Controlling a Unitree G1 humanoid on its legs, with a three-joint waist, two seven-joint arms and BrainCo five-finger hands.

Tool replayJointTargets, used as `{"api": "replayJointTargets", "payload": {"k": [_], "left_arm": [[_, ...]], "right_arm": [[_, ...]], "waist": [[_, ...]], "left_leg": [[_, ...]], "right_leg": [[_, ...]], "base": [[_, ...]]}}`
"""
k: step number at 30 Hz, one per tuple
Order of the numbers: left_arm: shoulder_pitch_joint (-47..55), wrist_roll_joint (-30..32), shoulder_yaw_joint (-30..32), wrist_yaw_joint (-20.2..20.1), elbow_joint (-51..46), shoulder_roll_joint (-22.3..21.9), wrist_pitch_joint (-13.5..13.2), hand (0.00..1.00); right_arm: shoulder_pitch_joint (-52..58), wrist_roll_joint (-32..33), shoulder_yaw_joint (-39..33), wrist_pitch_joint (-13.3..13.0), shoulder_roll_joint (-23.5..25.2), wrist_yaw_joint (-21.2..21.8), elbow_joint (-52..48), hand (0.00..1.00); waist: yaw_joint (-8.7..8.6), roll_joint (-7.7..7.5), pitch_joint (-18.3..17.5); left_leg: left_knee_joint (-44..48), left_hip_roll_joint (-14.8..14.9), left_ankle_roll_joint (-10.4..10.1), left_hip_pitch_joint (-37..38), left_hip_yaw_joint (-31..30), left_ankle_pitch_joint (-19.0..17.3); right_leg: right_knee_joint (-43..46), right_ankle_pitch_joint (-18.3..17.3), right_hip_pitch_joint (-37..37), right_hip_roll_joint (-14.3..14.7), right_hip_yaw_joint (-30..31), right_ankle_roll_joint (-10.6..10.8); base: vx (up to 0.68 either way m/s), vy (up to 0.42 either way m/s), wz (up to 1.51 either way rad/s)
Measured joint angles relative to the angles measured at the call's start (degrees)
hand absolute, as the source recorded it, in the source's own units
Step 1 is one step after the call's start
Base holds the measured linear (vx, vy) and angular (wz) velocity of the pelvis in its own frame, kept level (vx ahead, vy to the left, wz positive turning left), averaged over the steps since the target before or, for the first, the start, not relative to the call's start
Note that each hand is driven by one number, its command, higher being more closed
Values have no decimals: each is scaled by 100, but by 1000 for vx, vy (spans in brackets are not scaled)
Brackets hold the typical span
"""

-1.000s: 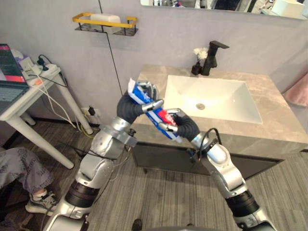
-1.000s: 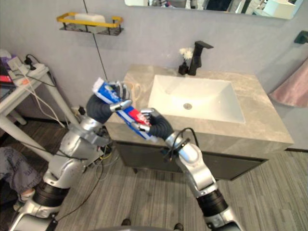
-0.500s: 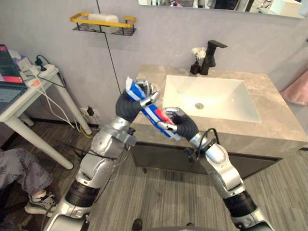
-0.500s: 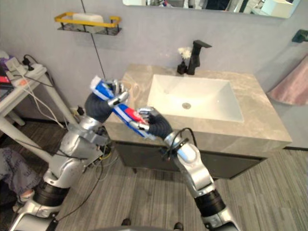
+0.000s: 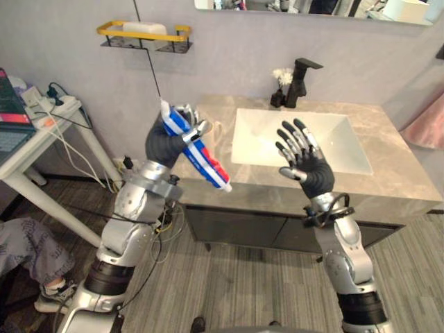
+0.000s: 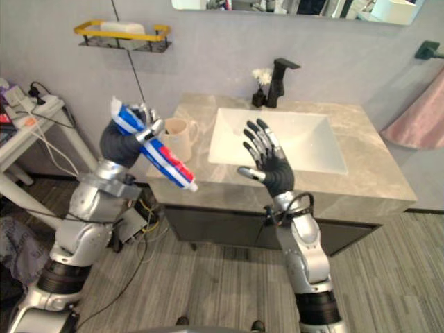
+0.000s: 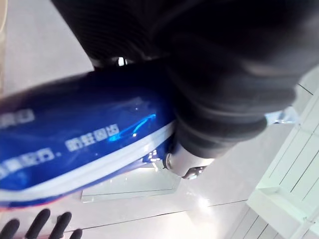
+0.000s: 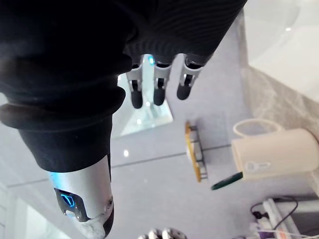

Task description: Organize washtable

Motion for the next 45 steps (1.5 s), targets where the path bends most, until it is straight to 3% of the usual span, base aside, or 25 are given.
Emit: {"api": "replayJointTargets", "payload": {"k": [5, 11, 16, 18, 24, 34, 41, 45], "left_arm": [[-1022, 538, 40, 247, 581, 397, -73, 100], [-3093, 1110, 2, 668, 1889, 750, -277, 100], [-4469, 1591, -483, 979, 2777, 1053, -426, 100], [-4928, 1605, -653, 1026, 3100, 1061, -483, 100], [-5255, 1805, -929, 1168, 3537, 1183, -512, 100], [-5325, 1825, -987, 1272, 3727, 1345, -496, 100], [-5323, 1875, -814, 1344, 3743, 1343, -489, 100], [-5260, 1875, -789, 1343, 3786, 1342, -484, 100]], "right_arm": [[257, 205, -4, 0, 4, 14, 3, 0], [615, 438, 105, -1, 7, 88, 4, 0], [1071, 664, 655, 26, 13, 380, 102, 0], [1202, 661, 899, 52, 10, 525, 305, 0], [1441, 703, 970, 86, 37, 565, 416, 0], [1645, 772, 1089, 86, 141, 663, 431, 0], [1637, 771, 1089, 86, 139, 659, 430, 0], [1617, 771, 1091, 86, 139, 655, 430, 0]], "waist": [[-18, 21, -33], [-97, 1, -45], [-167, -17, -39], [-237, -106, -39], [-297, -406, 26], [-284, -712, 159], [-276, -856, 393], [-267, -866, 502]], "left_leg": [[-1, 24, -1, -11, 79, -1], [0, 63, -1, -119, 163, -1], [0, 93, -4, -194, 161, -2], [0, 100, -5, -260, 163, -3], [1, 110, -8, -329, 244, -5], [3, 110, -14, -496, 252, -11], [3, 110, -15, -509, 248, -11], [4, 108, -14, -524, 248, -11]], "right_leg": [[-4, 27, -66, 24, 81, -43], [-84, 129, -197, 76, 180, -53], [-83, 148, -268, 114, 190, -61], [-104, 155, -323, 123, 252, -60], [-201, 244, -403, 141, 342, -80], [-213, 271, -598, 145, 392, -88], [-221, 271, -607, 146, 391, -89], [-223, 271, -620, 146, 391, -89]], "base": [[-36, -11, -9], [-23, -9, -9], [0, 0, 0], [-10, -3, -2], [-22, -7, -8], [-1, -1, -1], [0, 0, 0], [0, 0, 0]]}}
